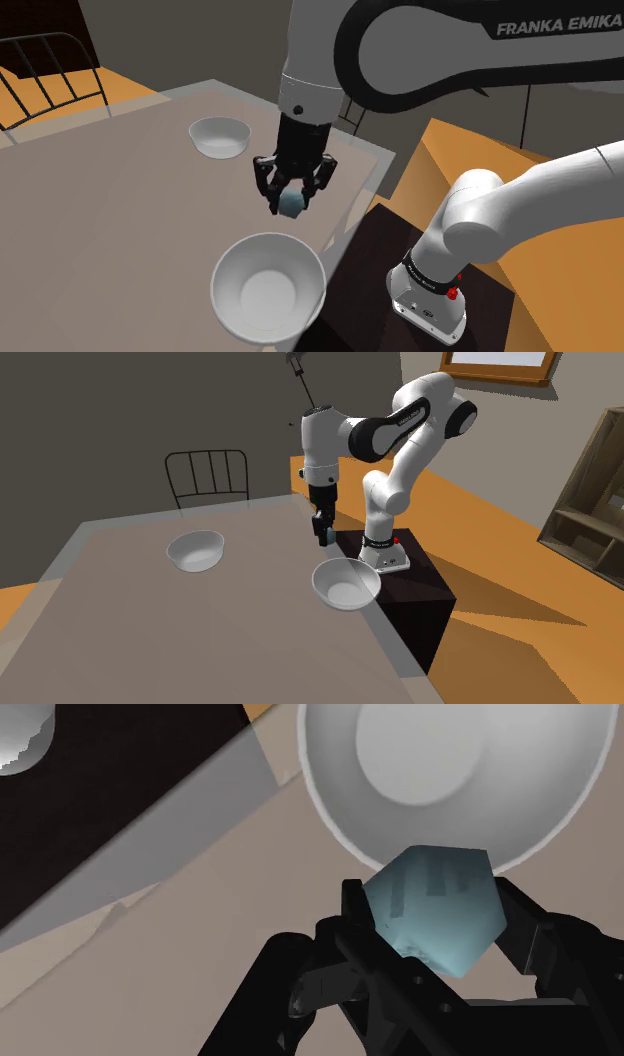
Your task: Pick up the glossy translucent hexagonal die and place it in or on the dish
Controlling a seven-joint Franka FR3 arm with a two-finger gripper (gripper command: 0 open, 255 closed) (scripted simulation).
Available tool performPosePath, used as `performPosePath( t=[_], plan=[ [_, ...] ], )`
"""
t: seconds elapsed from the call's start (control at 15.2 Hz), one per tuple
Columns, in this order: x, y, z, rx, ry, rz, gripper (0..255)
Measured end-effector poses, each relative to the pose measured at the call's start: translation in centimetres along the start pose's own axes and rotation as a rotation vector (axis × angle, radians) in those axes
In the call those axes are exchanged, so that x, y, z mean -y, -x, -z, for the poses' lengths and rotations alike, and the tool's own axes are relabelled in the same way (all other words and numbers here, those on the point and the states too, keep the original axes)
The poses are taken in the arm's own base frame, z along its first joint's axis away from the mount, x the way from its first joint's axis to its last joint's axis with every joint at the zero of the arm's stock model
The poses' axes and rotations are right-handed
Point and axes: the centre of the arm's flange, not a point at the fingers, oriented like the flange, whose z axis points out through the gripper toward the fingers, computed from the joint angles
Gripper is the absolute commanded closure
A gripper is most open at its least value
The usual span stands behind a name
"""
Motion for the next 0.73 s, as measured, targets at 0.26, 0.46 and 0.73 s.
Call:
performPosePath(
  t=[0.26, 0.46, 0.73],
  plan=[
    [3.0, 4.0, -1.1, 0.000, 0.000, 0.000, 255],
    [4.8, 6.8, -2.1, 0.000, 0.000, 0.000, 255],
    [4.9, 7.0, -3.9, 0.000, 0.000, -0.002, 255]
  ],
)
